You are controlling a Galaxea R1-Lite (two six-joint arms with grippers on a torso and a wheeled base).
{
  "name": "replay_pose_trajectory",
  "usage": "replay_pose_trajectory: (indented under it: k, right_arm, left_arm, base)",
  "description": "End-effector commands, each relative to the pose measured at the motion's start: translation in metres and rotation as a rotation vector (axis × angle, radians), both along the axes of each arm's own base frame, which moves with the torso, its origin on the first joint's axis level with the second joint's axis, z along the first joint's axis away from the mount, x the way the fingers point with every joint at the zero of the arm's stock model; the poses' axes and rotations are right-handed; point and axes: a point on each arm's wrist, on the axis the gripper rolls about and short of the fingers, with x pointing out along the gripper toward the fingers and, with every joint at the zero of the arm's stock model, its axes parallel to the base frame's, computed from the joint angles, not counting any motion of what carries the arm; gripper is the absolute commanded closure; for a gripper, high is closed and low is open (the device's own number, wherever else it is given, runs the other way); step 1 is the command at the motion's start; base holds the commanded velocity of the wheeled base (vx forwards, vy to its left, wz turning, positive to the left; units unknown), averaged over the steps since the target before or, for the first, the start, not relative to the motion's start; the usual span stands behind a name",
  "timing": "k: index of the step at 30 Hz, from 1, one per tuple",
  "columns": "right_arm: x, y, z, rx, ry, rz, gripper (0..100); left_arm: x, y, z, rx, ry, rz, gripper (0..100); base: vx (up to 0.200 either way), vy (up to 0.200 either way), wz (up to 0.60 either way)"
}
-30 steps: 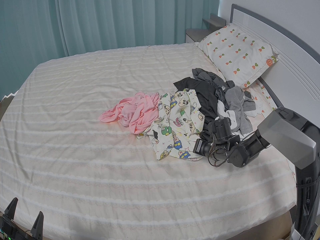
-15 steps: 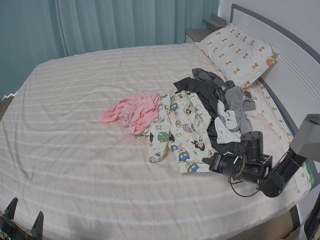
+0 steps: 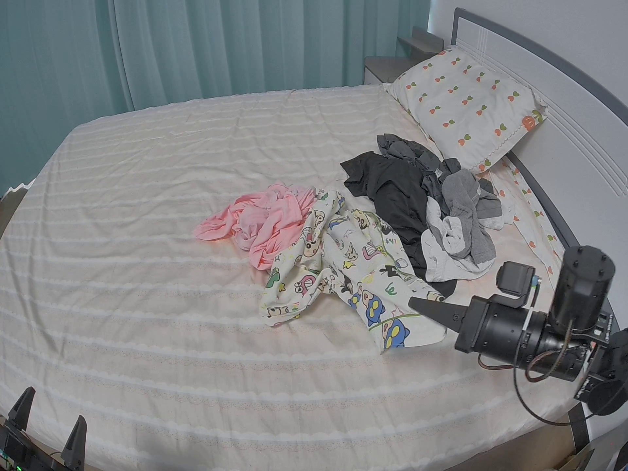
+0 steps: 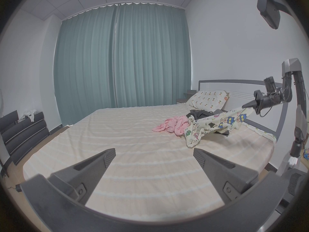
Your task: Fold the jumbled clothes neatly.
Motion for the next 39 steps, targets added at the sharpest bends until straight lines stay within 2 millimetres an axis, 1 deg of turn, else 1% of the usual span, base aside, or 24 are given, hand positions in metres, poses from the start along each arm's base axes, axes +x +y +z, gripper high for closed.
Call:
replay_pose_trajectory:
  k: [1, 2, 4, 5, 6, 7, 8, 9, 11, 13, 16, 17, 18, 19, 20, 23, 26, 27, 31, 34, 35, 36, 38, 39]
  right_arm:
    - [-0.038, -0.01, 0.064, 0.114, -0.146, 0.085, 100]
    - [-0.042, -0.011, 0.077, 0.127, -0.159, 0.1, 100]
    - [-0.051, -0.012, 0.1, 0.144, -0.175, 0.133, 100]
    - [-0.055, -0.014, 0.112, 0.151, -0.181, 0.15, 100]
    - [-0.058, -0.014, 0.123, 0.157, -0.187, 0.172, 100]
    - [-0.06, -0.015, 0.127, 0.161, -0.191, 0.179, 100]
    - [-0.064, -0.015, 0.142, 0.175, -0.206, 0.205, 100]
    - [-0.065, -0.015, 0.146, 0.179, -0.213, 0.21, 100]
    - [-0.065, -0.013, 0.158, 0.189, -0.23, 0.22, 100]
    - [-0.063, -0.01, 0.163, 0.187, -0.241, 0.225, 100]
    - [-0.06, -0.005, 0.17, 0.184, -0.263, 0.239, 100]
    - [-0.06, -0.004, 0.172, 0.184, -0.267, 0.242, 100]
    - [-0.059, -0.003, 0.176, 0.186, -0.278, 0.245, 100]
    - [-0.059, -0.003, 0.176, 0.186, -0.278, 0.245, 100]
    - [-0.058, -0.001, 0.18, 0.185, -0.281, 0.248, 100]
    - [-0.057, 0.002, 0.18, 0.181, -0.275, 0.257, 100]
    - [-0.058, 0.005, 0.18, 0.181, -0.272, 0.277, 100]
    - [-0.058, 0.006, 0.18, 0.182, -0.271, 0.286, 100]
    - [-0.058, 0.01, 0.178, 0.178, -0.264, 0.325, 100]
    - [-0.06, 0.011, 0.18, 0.185, -0.27, 0.331, 100]
    - [-0.06, 0.011, 0.18, 0.185, -0.27, 0.331, 100]
    - [-0.061, 0.012, 0.185, 0.197, -0.282, 0.338, 100]
    - [-0.062, 0.012, 0.188, 0.204, -0.289, 0.344, 100]
    - [-0.062, 0.012, 0.188, 0.204, -0.289, 0.344, 100]
  left_arm:
    - [0.0, -0.001, 0.003, 0.018, -0.023, -0.032, 0]
    - [-0.004, -0.001, 0.028, -0.004, -0.098, -0.033, 0]
    - [-0.008, -0.001, 0.092, -0.131, -0.213, -0.052, 0]
    - [-0.007, -0.001, 0.116, -0.187, -0.237, -0.08, 0]
    - [-0.006, -0.001, 0.132, -0.197, -0.245, -0.123, 0]
    - [-0.005, -0.002, 0.137, -0.19, -0.244, -0.152, 0]
    - [0.005, -0.004, 0.144, -0.147, -0.193, -0.287, 0]
    - [0.01, -0.005, 0.145, -0.127, -0.163, -0.332, 0]
    - [0.029, -0.009, 0.138, -0.073, -0.059, -0.484, 0]
    - [0.045, -0.013, 0.126, -0.041, 0.04, -0.601, 0]
    - [0.069, -0.019, 0.108, -0.003, 0.186, -0.708, 0]
    - [0.073, -0.02, 0.105, 0.003, 0.213, -0.717, 0]
    - [0.087, -0.024, 0.094, 0.03, 0.298, -0.751, 0]
    - [0.087, -0.024, 0.094, 0.03, 0.298, -0.751, 0]
    - [0.101, -0.031, 0.079, 0.058, 0.402, -0.814, 0]
    - [0.115, -0.042, 0.065, 0.076, 0.508, -0.896, 0]
    - [0.122, -0.054, 0.057, 0.103, 0.572, -0.982, 0]
    - [0.126, -0.062, 0.049, 0.135, 0.616, -1.028, 0]
    - [0.145, -0.075, 0.032, 0.242, 0.673, -1.053, 0]
    - [0.164, -0.084, 0.023, 0.248, 0.676, -1.024, 0]
    - [0.164, -0.084, 0.023, 0.248, 0.676, -1.024, 0]
    - [0.18, -0.091, 0.015, 0.254, 0.658, -0.993, 0]
    - [0.194, -0.099, 0.008, 0.256, 0.616, -0.964, 0]
    - [0.194, -0.1, 0.007, 0.256, 0.613, -0.962, 0]
  base:
    - [0.0, 0.0, 0.0]
    - [0.0, 0.0, 0.0]
    - [0.0, 0.0, 0.0]
    - [0.0, 0.0, 0.0]
    - [0.0, 0.0, 0.0]
    - [0.0, 0.0, 0.0]
    - [0.0, 0.0, 0.0]
    - [0.0, 0.0, 0.0]
    - [0.0, 0.0, 0.0]
    - [0.0, 0.0, 0.0]
    - [0.0, 0.0, 0.0]
    - [0.0, 0.0, 0.0]
    - [0.0, 0.0, 0.0]
    - [0.0, 0.0, 0.0]
    - [0.0, 0.0, 0.0]
    - [0.0, 0.0, 0.0]
    - [0.0, 0.0, 0.0]
    - [0.0, 0.0, 0.0]
    - [0.0, 0.0, 0.0]
    - [0.0, 0.0, 0.0]
    - [0.0, 0.0, 0.0]
    - [0.0, 0.0, 0.0]
    - [0.0, 0.0, 0.0]
    - [0.0, 0.0, 0.0]
